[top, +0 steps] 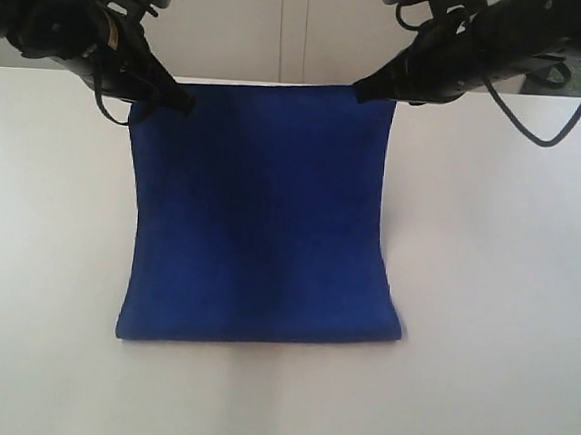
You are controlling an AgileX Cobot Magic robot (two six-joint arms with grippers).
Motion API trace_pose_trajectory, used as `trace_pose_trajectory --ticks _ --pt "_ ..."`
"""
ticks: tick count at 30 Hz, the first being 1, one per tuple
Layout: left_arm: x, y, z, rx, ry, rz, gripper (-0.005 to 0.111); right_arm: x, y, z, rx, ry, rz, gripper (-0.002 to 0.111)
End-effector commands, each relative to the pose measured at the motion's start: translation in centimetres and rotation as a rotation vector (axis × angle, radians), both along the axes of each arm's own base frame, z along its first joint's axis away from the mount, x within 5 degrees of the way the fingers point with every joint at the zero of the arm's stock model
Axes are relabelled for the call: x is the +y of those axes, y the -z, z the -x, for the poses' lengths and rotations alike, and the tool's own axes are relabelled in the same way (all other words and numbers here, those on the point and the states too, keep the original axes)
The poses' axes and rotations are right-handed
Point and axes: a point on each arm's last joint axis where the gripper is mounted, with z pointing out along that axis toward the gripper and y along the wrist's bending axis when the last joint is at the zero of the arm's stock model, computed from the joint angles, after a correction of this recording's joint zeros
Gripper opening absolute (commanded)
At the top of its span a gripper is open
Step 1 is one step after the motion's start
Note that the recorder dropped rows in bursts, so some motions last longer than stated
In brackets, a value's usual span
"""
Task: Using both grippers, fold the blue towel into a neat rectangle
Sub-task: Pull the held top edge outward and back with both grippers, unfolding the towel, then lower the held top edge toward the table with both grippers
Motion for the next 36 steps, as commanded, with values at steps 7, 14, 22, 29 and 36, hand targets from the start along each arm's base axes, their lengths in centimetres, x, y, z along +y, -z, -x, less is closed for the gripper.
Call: trace_pose_trajectory --ticks 7,14,22,29,36 --pt "-0.2 0.5 -1.9 -0.008 -0.014 -0.006 0.000 -0.8 0.2 -2.1 -0.024 0.034 0.005 0.000" --pt "-0.7 -0.2 -3.1 -0.042 -0.012 -0.002 0.000 -0.7 0.0 -3.3 -0.038 0.037 0.001 0.000" --pt "-0.5 1.3 -4.5 -0.022 -0.027 -0.010 0.000 -0.9 1.6 -4.4 -0.018 0.050 0.009 0.000" --pt "-0.8 2.1 -5.8 -0.023 -0.028 -0.014 0.000 -0.9 2.6 -5.8 -0.017 0.055 0.014 0.000" --pt "-0.5 3.5 -6.9 -0.021 -0.029 -0.008 0.000 -0.6 4.4 -7.2 -0.013 0.060 0.017 0.000"
